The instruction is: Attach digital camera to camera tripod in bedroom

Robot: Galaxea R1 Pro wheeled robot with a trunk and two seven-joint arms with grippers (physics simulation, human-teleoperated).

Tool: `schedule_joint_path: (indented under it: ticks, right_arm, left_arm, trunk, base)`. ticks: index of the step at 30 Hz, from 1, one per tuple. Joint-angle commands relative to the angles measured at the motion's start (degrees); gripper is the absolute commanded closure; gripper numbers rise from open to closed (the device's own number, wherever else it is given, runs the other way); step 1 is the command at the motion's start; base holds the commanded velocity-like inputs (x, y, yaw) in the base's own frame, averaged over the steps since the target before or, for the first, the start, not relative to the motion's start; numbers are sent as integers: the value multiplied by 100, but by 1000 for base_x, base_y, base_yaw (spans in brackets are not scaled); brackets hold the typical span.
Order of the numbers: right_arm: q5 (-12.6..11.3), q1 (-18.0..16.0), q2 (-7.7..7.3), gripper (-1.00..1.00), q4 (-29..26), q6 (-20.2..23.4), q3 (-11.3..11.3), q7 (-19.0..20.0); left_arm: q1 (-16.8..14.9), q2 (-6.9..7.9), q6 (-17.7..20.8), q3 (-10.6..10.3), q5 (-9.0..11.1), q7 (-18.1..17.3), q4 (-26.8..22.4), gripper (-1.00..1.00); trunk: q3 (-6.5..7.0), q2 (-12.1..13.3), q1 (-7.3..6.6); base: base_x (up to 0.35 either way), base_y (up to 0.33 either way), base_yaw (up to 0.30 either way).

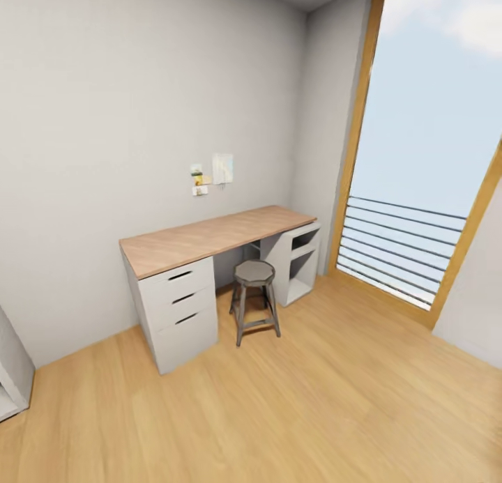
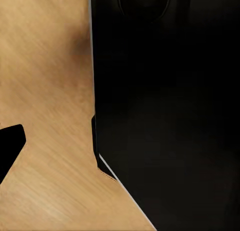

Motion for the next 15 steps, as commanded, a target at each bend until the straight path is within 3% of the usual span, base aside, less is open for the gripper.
schedule_joint_path:
  ticks: [1,15]
  right_arm:
    - [-2,0,3,-100,-3,-13,-29,4]
    - [-2,-2,7,-100,-3,-13,-28,5]
  left_arm:
    - [5,1,3,3,2,0,-13,-100]
    - [5,1,6,3,2,0,-15,-100]
  trunk:
    - [-3,-1,3]
    - [-3,-1,3]
  base:
    - [323,-128,-300]
    - [336,-42,-282]
